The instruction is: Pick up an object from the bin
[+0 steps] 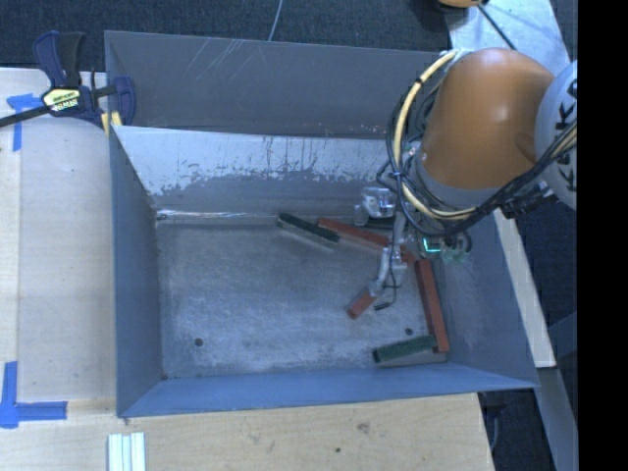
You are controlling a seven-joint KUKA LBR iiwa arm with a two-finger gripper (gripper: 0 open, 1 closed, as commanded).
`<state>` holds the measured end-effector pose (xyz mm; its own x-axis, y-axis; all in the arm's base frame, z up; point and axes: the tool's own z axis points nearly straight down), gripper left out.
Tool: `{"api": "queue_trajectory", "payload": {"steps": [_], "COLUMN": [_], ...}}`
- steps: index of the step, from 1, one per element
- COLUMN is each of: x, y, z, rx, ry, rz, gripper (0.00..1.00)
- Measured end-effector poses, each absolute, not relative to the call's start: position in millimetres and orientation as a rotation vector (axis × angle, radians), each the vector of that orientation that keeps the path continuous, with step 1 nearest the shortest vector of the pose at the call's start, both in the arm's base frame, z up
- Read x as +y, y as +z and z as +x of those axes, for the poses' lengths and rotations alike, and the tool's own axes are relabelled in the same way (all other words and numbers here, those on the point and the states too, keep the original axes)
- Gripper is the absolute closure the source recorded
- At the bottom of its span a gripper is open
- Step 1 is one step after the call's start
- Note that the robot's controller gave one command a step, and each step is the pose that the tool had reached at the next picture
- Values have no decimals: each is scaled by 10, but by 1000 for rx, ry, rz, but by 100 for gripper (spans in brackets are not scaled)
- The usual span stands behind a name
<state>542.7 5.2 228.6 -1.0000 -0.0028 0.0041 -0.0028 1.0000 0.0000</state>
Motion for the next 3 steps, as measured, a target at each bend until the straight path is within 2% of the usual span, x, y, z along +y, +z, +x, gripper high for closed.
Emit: {"api": "queue_trajectory", "payload": {"steps": [1, 2, 3], "x": [52, -164, -364], "y": [2324, 1754, 1304], "z": [5442, 5219, 5317], "rx": [-3145, -3148, -3130], "ry": [0, 1, 1], "rz": [4, 74, 315], "gripper": [0, 0, 0]}}
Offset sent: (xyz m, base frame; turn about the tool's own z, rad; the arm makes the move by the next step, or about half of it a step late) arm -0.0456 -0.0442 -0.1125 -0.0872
